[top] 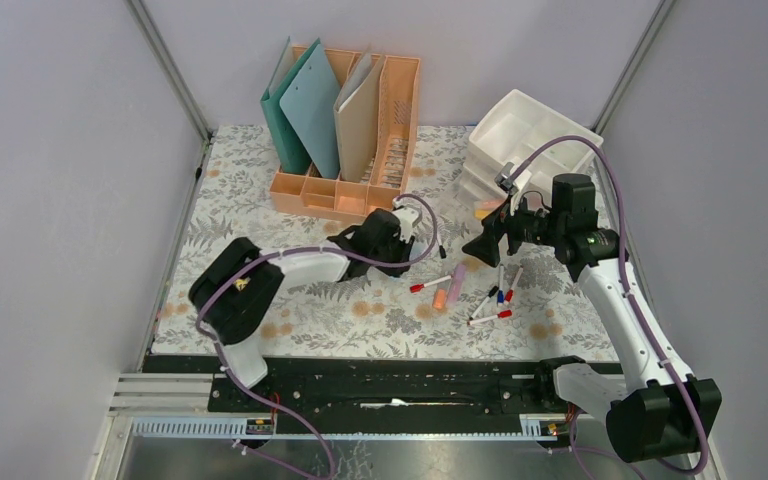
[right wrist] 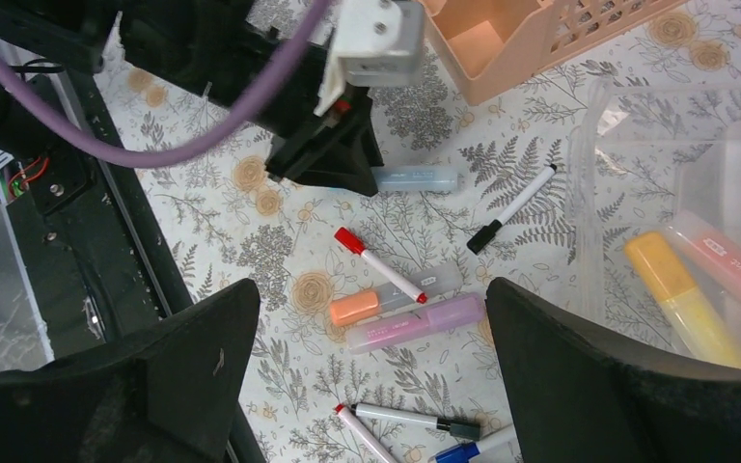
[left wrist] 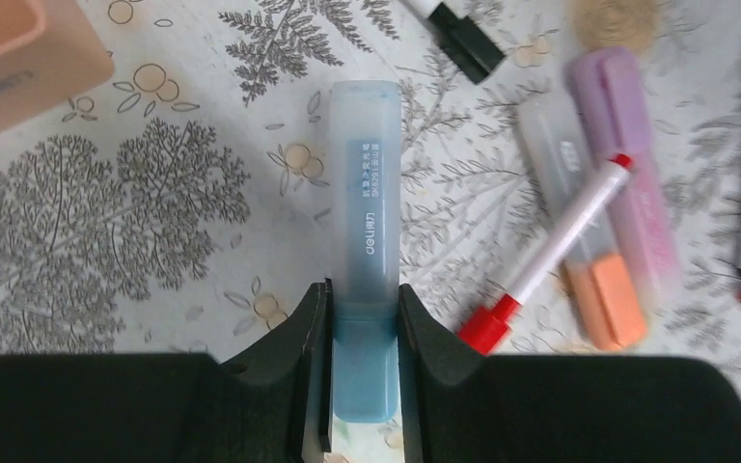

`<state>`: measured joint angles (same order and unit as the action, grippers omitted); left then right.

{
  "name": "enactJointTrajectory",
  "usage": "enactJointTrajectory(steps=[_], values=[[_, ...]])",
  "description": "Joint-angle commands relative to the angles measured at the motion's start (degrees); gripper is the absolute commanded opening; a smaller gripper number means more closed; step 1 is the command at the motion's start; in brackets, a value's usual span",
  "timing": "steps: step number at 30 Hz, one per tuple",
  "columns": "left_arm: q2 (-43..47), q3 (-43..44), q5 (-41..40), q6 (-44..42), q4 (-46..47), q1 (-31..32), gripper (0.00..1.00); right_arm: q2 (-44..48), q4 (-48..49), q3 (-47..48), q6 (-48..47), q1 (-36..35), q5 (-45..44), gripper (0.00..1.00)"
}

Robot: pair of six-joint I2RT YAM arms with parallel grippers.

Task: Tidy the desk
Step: Pick up the stationery from the center of the board, then place the stationery in the drawer.

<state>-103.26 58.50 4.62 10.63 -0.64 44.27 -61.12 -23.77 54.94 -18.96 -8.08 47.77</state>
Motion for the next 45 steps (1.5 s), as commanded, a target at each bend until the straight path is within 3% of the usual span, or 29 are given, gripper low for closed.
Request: enactJointTrajectory(steps=[1,11,14,20,26,36,39,43,45], values=[[9.56,-6.56,3.92,6.7,13.13,-0.12,0.0,-0.84,0.58,-0.13,1.95,0.28,4.02,0.94],[23.76,-26.75,9.83,20.85,43.91,0.0,0.0,-3.77,10.93,-4.43,14.18,0.31,13.17,0.93],[24.68,-30.95,10.95,25.05,56.67,0.58,0.0,-4.76,19.2,-7.74,24.2,0.25,16.51,0.93],[22.18,-32.2,8.63,28.6,66.92,4.21,0.0,-6.55,37.76,-14.05,40.77,0.25,18.45,0.92],[18.54,-29.01,-1.76,28.58,66.97,10.04,0.0,-7.04,47.13,-17.3,51.93,-0.33,13.51,0.91],[16.44,-24.73,-14.43,26.94,61.91,15.27,0.0,-6.93,47.14,-18.08,53.23,-2.21,10.05,0.82],[15.74,-23.41,-15.59,26.49,60.43,15.74,0.0,-7.08,45.94,-17.74,52.14,-3.41,9.19,0.71],[14.53,-21.85,-15.43,26.11,59.13,16.1,0.0,-7.07,44.44,-17.09,50.93,-4.36,8.75,0.49],[14.12,-21.3,-15.32,25.92,58.9,16.27,0.0,-7.17,43.71,-16.72,50.35,-4.79,8.59,0.45]])
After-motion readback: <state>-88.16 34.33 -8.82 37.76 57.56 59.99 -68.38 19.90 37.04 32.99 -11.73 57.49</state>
